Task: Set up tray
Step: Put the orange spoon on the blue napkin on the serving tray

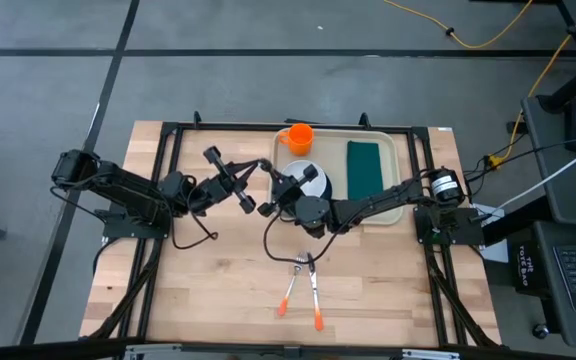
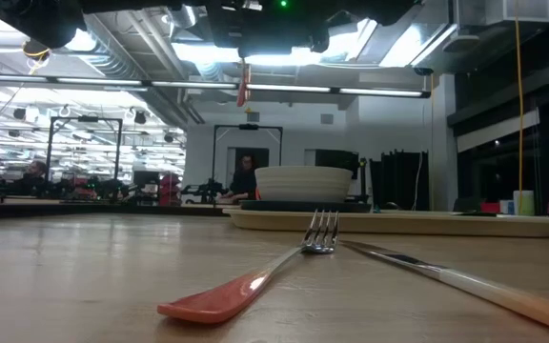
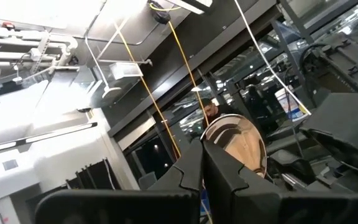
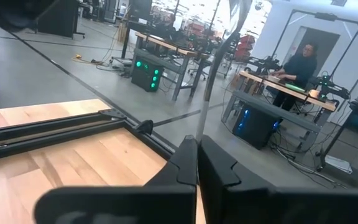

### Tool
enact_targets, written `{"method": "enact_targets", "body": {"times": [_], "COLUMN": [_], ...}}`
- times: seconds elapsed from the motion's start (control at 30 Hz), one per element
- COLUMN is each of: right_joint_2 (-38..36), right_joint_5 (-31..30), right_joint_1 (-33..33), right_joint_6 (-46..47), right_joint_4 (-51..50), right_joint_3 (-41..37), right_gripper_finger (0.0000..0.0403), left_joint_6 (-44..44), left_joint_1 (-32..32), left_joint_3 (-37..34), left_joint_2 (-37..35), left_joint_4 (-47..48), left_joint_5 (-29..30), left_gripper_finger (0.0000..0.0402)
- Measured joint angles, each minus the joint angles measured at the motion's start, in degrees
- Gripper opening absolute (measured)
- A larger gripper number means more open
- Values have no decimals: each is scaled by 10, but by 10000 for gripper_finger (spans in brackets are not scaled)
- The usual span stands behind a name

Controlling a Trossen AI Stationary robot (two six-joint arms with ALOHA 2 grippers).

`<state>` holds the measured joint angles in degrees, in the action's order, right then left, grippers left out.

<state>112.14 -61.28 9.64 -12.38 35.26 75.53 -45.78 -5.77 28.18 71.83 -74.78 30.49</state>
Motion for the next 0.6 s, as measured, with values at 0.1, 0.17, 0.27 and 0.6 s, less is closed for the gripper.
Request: {"method": "enact_targets", "body": {"times": [0.1, 0.17, 0.27, 0.6], "right_joint_2": [0, 0, 0, 0], "right_joint_5": [0, 1, 3, 3], "right_joint_1": [5, 9, 13, 32], "right_joint_6": [-1, -2, -3, -5], "right_joint_4": [1, 2, 2, 10], "right_joint_3": [0, 0, 0, 0], "right_gripper_finger": [2, 2, 1, 0], "left_joint_6": [-2, -22, -46, -69], "left_joint_1": [-13, -25, -45, -88], "left_joint_3": [0, 0, 0, 0], "left_joint_2": [0, 0, 0, 1], "left_joint_4": [0, 0, 2, 0], "left_joint_5": [5, 4, 5, 51], "left_gripper_finger": [2, 4, 16, 86]}}
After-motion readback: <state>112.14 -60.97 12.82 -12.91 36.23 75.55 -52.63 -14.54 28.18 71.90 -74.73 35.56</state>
